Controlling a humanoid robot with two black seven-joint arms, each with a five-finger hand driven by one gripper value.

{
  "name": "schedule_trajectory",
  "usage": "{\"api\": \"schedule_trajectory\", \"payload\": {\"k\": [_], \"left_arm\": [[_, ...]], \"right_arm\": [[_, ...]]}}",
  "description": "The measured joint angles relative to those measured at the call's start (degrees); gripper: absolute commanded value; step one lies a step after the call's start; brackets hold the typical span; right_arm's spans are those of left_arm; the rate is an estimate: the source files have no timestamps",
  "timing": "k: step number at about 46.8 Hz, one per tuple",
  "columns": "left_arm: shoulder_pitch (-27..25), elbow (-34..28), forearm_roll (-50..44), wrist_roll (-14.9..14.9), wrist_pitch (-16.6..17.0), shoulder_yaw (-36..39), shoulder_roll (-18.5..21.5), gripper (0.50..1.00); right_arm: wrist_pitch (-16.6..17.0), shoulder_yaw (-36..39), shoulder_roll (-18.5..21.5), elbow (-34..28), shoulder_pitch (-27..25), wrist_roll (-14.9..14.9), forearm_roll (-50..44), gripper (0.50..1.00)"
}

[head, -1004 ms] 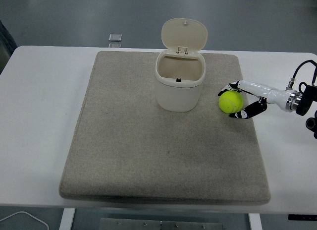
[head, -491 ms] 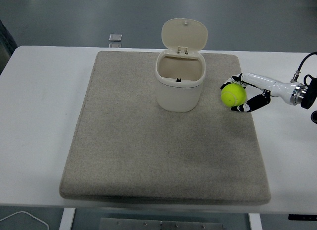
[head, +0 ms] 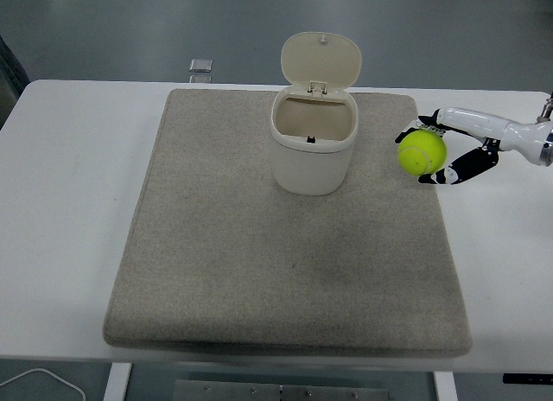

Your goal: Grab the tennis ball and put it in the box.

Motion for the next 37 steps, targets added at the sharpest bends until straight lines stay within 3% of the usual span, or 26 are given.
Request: {"api": "schedule_trajectory", "payload": {"k": [8,19,37], "left_arm": [[0.0,0.0,0.0,0.0,0.0,0.0,0.0,0.992],[0.0,0.0,0.0,0.0,0.0,0.0,0.0,0.992],[0.0,0.0,0.0,0.0,0.0,0.0,0.0,0.992]], "right_arm": [[2.6,0.1,-2.0,2.9,4.0,0.8,1.8,0.5],[4.7,0.1,-1.0,4.0,7.1,0.8,3.4,0.5],[5.1,0.0,7.8,3.5,11.1,0.2,3.6,0.5]]}}
